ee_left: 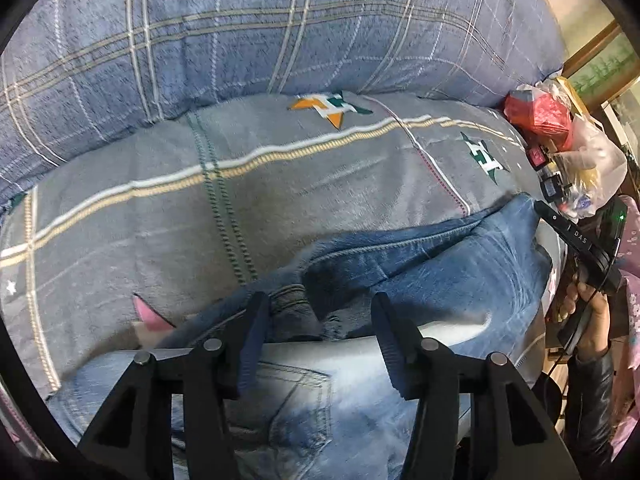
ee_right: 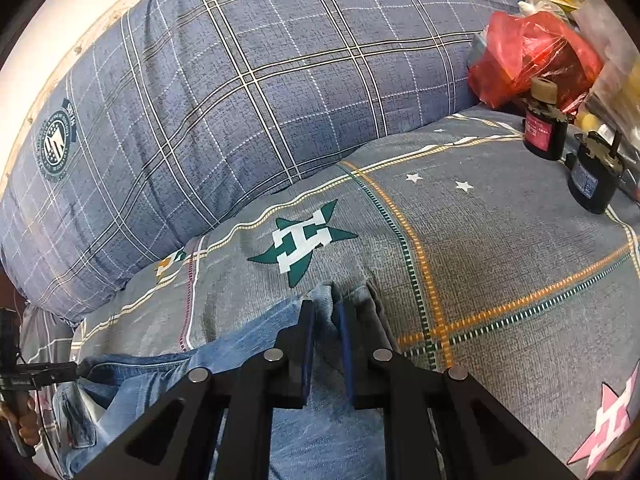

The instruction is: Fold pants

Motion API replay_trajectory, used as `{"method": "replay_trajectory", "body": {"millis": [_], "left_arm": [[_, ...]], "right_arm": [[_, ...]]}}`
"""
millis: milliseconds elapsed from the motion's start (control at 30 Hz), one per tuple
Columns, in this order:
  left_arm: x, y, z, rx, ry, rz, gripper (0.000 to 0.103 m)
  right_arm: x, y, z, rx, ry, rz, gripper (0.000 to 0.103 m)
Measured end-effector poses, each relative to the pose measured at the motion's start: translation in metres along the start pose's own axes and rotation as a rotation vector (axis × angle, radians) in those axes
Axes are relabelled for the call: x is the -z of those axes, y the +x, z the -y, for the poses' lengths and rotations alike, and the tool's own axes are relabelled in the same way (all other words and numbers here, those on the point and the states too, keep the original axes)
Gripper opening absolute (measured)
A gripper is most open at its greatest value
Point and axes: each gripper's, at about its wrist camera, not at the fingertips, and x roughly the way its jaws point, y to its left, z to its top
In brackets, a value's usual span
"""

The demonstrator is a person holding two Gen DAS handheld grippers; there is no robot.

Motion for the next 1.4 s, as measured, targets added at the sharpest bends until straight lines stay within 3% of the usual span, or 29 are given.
{"method": "replay_trajectory", "body": {"millis": [33, 67, 100, 133, 200, 233, 267, 400, 433, 467, 500, 567, 633, 767, 900, 933, 1000, 1033, 1067, 1167, 1233, 1300, 1333, 1400], "left_arm": [[0.0, 0.008, 0.003, -0.023, 0.01, -0.014, 0.051], [0.0, 0.014, 0.005, -0.051, 0.019, -0.029, 0.031], [0.0, 0.02, 0.006, -0.091, 0.023, -0.044, 0.017], [-0.001, 0.024, 0.004, -0.097, 0.018, -0.054, 0.014], [-0.004, 0.026, -0.001, -0.081, -0.011, -0.047, 0.012], [-0.007, 0.025, -0.007, -0.055, -0.045, -0.039, 0.012], [-0.009, 0.023, -0.01, -0.04, -0.064, -0.034, 0.011], [-0.024, 0.014, -0.032, 0.026, -0.191, -0.003, 0.01], [-0.025, 0.014, -0.037, 0.032, -0.206, 0.004, 0.01], [-0.027, 0.014, -0.041, 0.03, -0.215, 0.013, 0.01], [-0.029, 0.014, -0.043, 0.025, -0.217, 0.022, 0.01], [-0.032, 0.017, -0.045, 0.019, -0.223, 0.035, 0.009], [-0.038, 0.017, -0.049, 0.024, -0.238, 0.066, 0.0], [-0.044, 0.016, -0.067, 0.094, -0.335, 0.109, 0.0], [-0.039, 0.011, -0.062, 0.115, -0.284, 0.075, 0.0], [-0.036, 0.007, -0.059, 0.118, -0.263, 0.062, 0.005], [-0.033, 0.004, -0.056, 0.121, -0.25, 0.037, 0.028], [-0.032, 0.003, -0.055, 0.119, -0.246, 0.023, 0.047], [-0.028, 0.002, -0.054, 0.116, -0.242, 0.019, 0.053], [-0.024, 0.002, -0.047, 0.108, -0.219, -0.01, 0.053], [-0.022, 0.012, -0.042, 0.037, -0.199, -0.071, 0.051], [-0.024, 0.027, -0.036, -0.035, -0.185, -0.105, 0.026], [-0.024, 0.03, -0.037, -0.057, -0.189, -0.109, 0.019], [-0.026, 0.029, -0.04, -0.05, -0.21, -0.092, 0.015]], "right_arm": [[0.0, -0.001, -0.001, 0.0, -0.003, 0.0, 0.014], [-0.001, -0.002, -0.001, 0.0, -0.001, -0.001, 0.014], [-0.002, -0.002, -0.001, -0.001, 0.004, -0.005, 0.015], [-0.003, -0.001, 0.0, -0.002, 0.014, -0.009, 0.018], [-0.004, 0.001, 0.002, -0.006, 0.036, -0.017, 0.035], [-0.004, 0.003, 0.002, -0.006, 0.039, -0.021, 0.061], [-0.003, 0.005, 0.001, -0.003, 0.037, -0.022, 0.078], [0.002, 0.013, 0.0, -0.005, 0.008, -0.029, 0.077], [0.002, 0.014, 0.002, -0.014, 0.012, -0.027, 0.066], [0.003, 0.014, 0.003, -0.005, 0.011, -0.027, 0.046], [0.003, 0.014, 0.004, 0.011, 0.007, -0.024, 0.035], [0.003, 0.01, 0.008, 0.005, 0.018, -0.01, 0.021], [0.002, 0.005, 0.01, -0.003, 0.015, 0.008, 0.017], [-0.001, -0.001, 0.007, 0.003, -0.012, 0.027, 0.017], [0.0, 0.006, 0.014, -0.015, 0.001, -0.012, 0.022], [-0.001, 0.003, 0.018, -0.014, 0.015, -0.002, 0.032], [-0.002, -0.007, 0.026, 0.004, 0.038, 0.031, 0.067], [-0.003, -0.012, 0.029, 0.011, 0.047, 0.046, 0.079], [-0.005, -0.017, 0.031, 0.015, 0.051, 0.063, 0.079], [-0.011, -0.02, 0.028, -0.006, 0.032, 0.058, 0.079], [-0.012, -0.018, 0.02, -0.021, 0.005, 0.053, 0.079], [-0.013, -0.011, 0.01, -0.027, -0.026, 0.039, 0.079], [-0.013, -0.006, 0.006, -0.025, -0.036, 0.029, 0.077], [-0.01, 0.007, 0.0, -0.013, -0.057, 0.003, 0.065]]}}
